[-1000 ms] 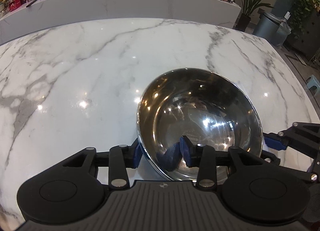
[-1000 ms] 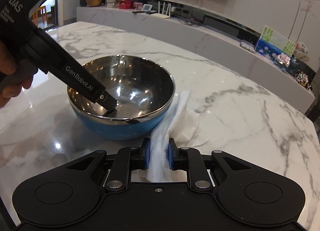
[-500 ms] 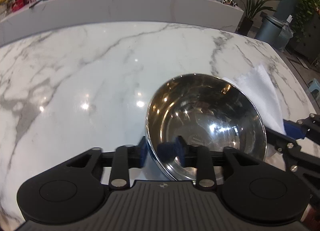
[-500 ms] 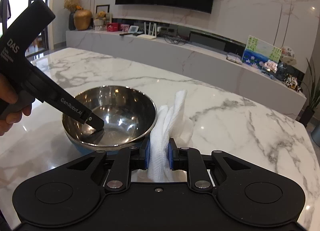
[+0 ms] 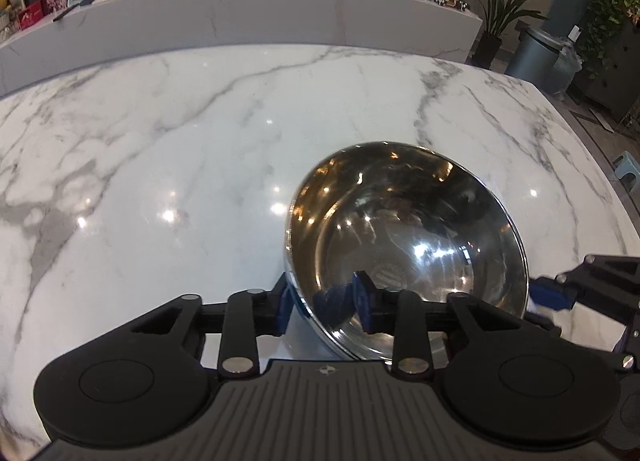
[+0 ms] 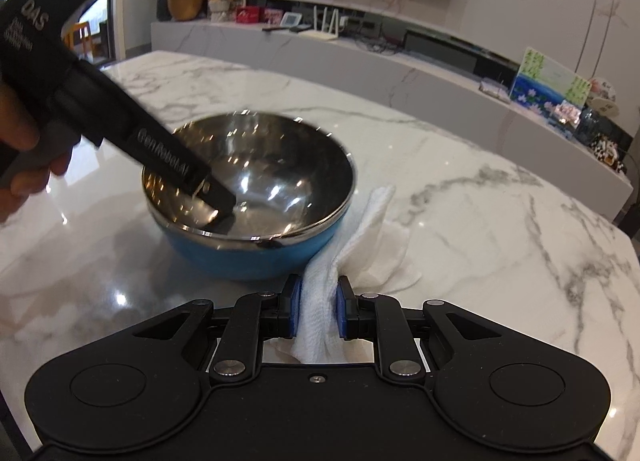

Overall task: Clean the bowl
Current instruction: 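Hold the bowl rim with the left tool while the right tool wipes the blue shell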

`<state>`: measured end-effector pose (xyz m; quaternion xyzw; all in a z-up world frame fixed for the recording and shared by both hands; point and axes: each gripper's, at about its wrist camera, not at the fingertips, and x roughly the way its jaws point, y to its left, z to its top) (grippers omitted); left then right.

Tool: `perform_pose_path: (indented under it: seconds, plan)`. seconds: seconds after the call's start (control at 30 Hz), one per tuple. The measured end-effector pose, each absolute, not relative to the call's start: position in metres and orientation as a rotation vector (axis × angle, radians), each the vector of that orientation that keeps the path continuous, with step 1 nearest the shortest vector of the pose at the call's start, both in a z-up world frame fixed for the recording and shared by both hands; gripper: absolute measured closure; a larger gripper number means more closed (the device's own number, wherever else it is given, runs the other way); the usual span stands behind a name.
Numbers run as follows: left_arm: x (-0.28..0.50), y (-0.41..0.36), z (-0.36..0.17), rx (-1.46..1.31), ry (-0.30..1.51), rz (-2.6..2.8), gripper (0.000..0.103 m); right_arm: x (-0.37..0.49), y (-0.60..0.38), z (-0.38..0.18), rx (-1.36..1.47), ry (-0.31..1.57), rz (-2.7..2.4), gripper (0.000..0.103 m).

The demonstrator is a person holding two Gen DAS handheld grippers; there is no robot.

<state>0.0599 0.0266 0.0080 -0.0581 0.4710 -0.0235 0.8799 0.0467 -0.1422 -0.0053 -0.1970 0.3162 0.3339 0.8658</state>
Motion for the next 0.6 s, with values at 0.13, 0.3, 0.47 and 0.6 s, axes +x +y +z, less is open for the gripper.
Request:
perform_pose_path:
  seconds: [0.13, 0.3, 0.47, 0.6]
  plan:
    - [0.060, 0.026, 0.007, -0.118, 0.985, -0.045, 0.076, 0.046, -0.143, -0.005, -0.413, 0.662, 0.694, 0.087]
    - [0.061, 0.029, 0.007, -0.127, 0.985, -0.045, 0.076, 0.044, -0.145, -0.003, -0.407, 0.635, 0.688, 0.087]
    - [0.061, 0.031, 0.006, -0.130, 0.979, -0.044, 0.076, 0.041, -0.152, 0.005, -0.376, 0.578, 0.670, 0.087]
    - [0.056, 0.027, 0.005, -0.081, 0.937, -0.048, 0.076, 0.041, -0.158, 0.012, -0.346, 0.536, 0.654, 0.087]
